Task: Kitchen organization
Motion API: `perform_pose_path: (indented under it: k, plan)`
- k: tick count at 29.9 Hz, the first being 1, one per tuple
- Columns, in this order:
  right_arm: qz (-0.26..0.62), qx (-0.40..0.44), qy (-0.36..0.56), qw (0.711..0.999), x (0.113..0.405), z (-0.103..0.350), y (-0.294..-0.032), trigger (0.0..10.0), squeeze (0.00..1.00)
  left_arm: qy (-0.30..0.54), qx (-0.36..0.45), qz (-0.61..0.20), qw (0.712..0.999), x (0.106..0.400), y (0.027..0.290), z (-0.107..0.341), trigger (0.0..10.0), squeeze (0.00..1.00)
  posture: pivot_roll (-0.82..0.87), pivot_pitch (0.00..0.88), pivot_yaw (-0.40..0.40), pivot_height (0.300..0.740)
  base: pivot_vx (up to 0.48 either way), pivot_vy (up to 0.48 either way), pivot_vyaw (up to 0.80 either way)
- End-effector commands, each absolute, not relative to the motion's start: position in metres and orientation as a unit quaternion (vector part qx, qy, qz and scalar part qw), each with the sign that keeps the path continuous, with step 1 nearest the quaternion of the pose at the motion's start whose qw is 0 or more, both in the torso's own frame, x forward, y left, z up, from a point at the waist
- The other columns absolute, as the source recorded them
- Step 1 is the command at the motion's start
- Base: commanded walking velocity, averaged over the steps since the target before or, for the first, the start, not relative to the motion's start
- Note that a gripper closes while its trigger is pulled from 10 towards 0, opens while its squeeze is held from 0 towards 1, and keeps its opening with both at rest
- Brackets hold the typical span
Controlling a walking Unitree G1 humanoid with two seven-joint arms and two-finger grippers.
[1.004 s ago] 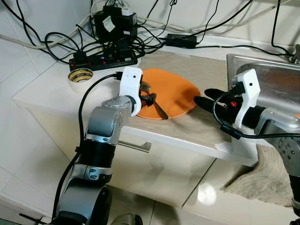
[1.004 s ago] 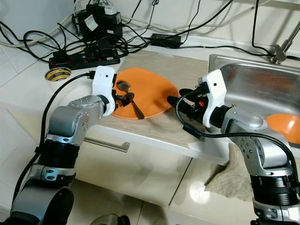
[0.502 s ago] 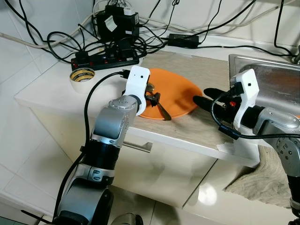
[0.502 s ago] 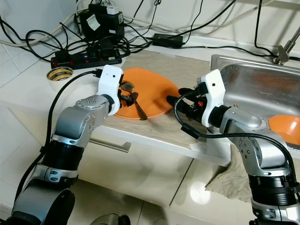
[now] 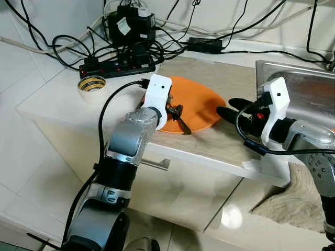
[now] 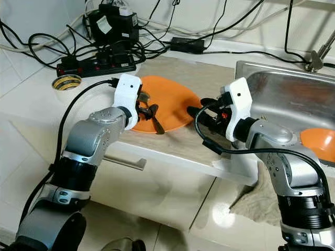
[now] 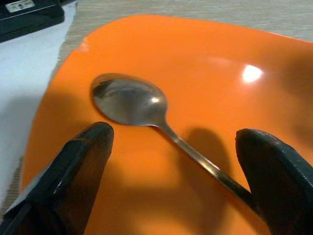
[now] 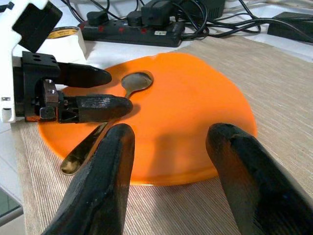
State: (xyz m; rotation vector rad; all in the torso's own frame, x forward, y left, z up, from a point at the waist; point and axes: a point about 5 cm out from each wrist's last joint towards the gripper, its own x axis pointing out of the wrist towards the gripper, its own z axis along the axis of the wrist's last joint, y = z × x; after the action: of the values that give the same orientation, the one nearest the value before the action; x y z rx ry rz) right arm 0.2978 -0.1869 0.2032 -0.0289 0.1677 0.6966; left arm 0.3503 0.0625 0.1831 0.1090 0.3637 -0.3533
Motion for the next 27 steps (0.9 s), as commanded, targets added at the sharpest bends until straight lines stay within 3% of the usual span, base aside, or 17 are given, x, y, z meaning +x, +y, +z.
perform_pose_path:
  k: [1, 13, 14, 15, 27]
  plan:
    - [0.349, -0.019, 0.075, 0.934, 0.299, 0.205, -0.184, 10.0, 0.00, 0.179, 0.061, -0.177, 0.966, 0.350, 0.059, 0.184, 10.0, 0.00, 0.00, 0.000, 0.030, 0.740, 0.000, 0.000, 0.00]
    - [0.349, -0.021, 0.075, 0.934, 0.300, 0.205, -0.183, 10.0, 0.00, 0.247, 0.102, -0.192, 0.944, 0.346, 0.065, 0.151, 10.0, 0.00, 0.01, 0.000, 0.028, 0.740, 0.000, 0.000, 0.00]
    - [0.349, -0.021, 0.074, 0.934, 0.300, 0.205, -0.183, 10.0, 0.00, 0.256, 0.101, -0.195, 0.942, 0.346, 0.068, 0.146, 3.8, 0.00, 0.01, 0.000, 0.027, 0.740, 0.000, 0.000, 0.00]
    - [0.348, -0.021, 0.074, 0.934, 0.300, 0.205, -0.183, 10.0, 0.00, 0.257, 0.102, -0.193, 0.941, 0.346, 0.069, 0.144, 0.0, 0.00, 0.01, 0.000, 0.027, 0.740, 0.000, 0.000, 0.00]
    - [0.347, -0.019, 0.073, 0.935, 0.301, 0.205, -0.182, 10.0, 0.00, 0.274, 0.083, -0.191, 0.939, 0.347, 0.075, 0.135, 0.0, 0.00, 0.01, 0.000, 0.025, 0.740, 0.000, 0.000, 0.00]
